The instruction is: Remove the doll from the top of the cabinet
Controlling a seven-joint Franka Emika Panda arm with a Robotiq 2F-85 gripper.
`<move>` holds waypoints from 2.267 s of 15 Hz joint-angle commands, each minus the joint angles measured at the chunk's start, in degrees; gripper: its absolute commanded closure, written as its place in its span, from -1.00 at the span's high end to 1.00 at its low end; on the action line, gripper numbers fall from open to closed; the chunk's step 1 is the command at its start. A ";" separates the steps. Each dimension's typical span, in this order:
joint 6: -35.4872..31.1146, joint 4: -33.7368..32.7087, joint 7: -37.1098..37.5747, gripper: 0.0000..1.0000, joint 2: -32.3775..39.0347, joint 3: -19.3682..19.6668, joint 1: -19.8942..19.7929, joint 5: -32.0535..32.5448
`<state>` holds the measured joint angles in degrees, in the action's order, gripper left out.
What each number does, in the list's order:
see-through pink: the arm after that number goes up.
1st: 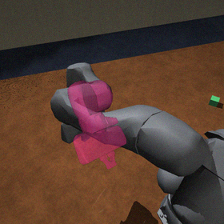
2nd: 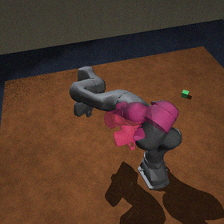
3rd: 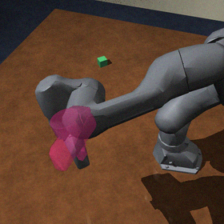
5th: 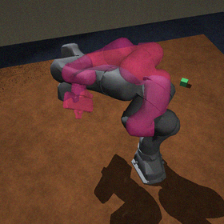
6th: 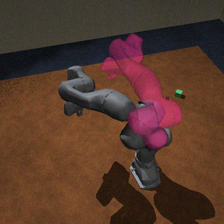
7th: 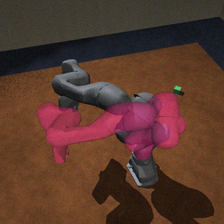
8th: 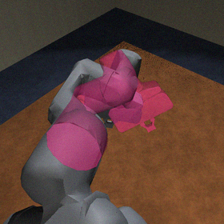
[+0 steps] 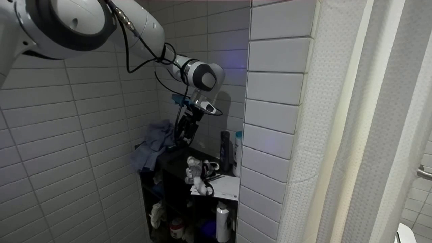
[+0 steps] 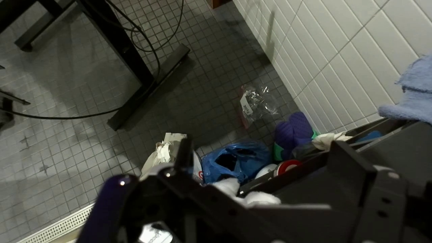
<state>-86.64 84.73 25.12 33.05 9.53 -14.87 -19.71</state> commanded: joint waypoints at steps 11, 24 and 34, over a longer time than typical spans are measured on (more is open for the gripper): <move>-3.81 1.51 0.21 1.00 -1.02 0.60 0.47 -1.97; -38.59 18.51 6.58 1.00 -7.40 1.51 3.61 -6.40; -36.69 21.82 17.30 1.00 -6.97 3.75 4.31 -1.47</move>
<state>-125.09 105.90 39.08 27.18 12.48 -11.25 -23.11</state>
